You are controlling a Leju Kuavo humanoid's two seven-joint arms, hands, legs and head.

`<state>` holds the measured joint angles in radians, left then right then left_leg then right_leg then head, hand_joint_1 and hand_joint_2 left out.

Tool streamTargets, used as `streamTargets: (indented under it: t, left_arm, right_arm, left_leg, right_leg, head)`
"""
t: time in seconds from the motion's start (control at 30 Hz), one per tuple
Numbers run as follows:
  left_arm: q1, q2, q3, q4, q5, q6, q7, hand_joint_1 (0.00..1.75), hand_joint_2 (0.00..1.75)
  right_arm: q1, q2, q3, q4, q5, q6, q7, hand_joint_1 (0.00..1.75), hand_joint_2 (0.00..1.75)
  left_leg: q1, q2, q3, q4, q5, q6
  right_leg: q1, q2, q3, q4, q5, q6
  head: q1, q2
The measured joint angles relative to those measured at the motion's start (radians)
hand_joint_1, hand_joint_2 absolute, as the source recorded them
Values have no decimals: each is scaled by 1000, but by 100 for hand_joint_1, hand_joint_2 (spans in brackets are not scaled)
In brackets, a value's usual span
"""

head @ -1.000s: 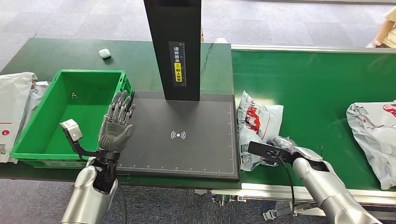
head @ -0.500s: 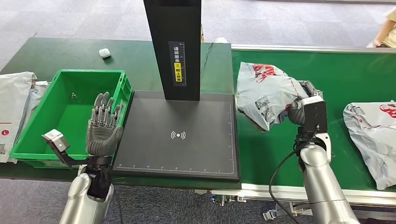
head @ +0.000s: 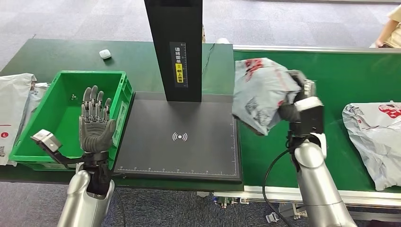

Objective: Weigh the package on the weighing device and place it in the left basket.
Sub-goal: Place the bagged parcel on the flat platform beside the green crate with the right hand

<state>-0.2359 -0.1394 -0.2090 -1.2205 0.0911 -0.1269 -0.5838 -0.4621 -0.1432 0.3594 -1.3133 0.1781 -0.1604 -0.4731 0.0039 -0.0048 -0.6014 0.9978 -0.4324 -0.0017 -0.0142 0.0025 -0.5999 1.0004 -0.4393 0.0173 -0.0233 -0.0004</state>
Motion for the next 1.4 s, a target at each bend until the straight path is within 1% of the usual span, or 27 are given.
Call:
streamTargets:
  t: [0.07,0.1,0.27,0.47,0.6,0.7,0.87,1.4]
  left_arm:
    - [-18,0,0,0,-19,38,-11,0,175]
    - [-26,0,0,0,-25,53,-15,0,175]
    - [-53,1,6,0,-28,87,-23,0,175]
    - [-57,9,13,0,-18,89,-22,0,175]
    - [-57,11,17,0,-18,90,-22,0,175]
    - [-57,11,20,0,-18,90,-22,0,175]
    - [-57,12,23,0,-18,90,-21,0,175]
    - [-57,12,30,0,-18,90,-21,0,175]
  right_arm:
    - [-56,18,92,95,81,116,36,175,175]
    - [-80,31,138,144,107,155,40,175,175]
    - [-194,102,343,353,170,304,34,175,175]
    - [-280,150,508,498,189,413,45,175,175]
    - [-318,166,588,566,187,445,47,175,175]
    - [-337,173,628,596,183,451,48,175,175]
    - [-353,178,658,624,179,451,48,175,175]
    - [-365,184,677,652,178,451,48,175,175]
  left_leg:
    - [0,1,1,0,1,-1]
    - [1,0,1,0,1,-1]
    - [2,-2,0,0,3,-2]
    - [2,-2,0,0,2,-2]
    - [2,-2,0,0,2,-1]
    - [2,-2,0,1,2,-1]
    - [1,-2,1,1,2,-1]
    - [1,-2,1,1,2,-2]
  right_leg:
    - [1,1,0,0,1,-1]
    - [1,0,0,0,1,-1]
    - [2,-3,0,1,0,-1]
    - [1,-2,0,0,0,-1]
    - [0,-2,0,0,0,0]
    - [1,-2,1,0,1,0]
    - [1,-2,1,0,1,-1]
    - [1,-2,1,0,1,-1]
  head:
    - [0,0]
    - [0,0]
    - [0,0]
    - [0,0]
    - [0,0]
    - [0,0]
    - [0,0]
    - [0,0]
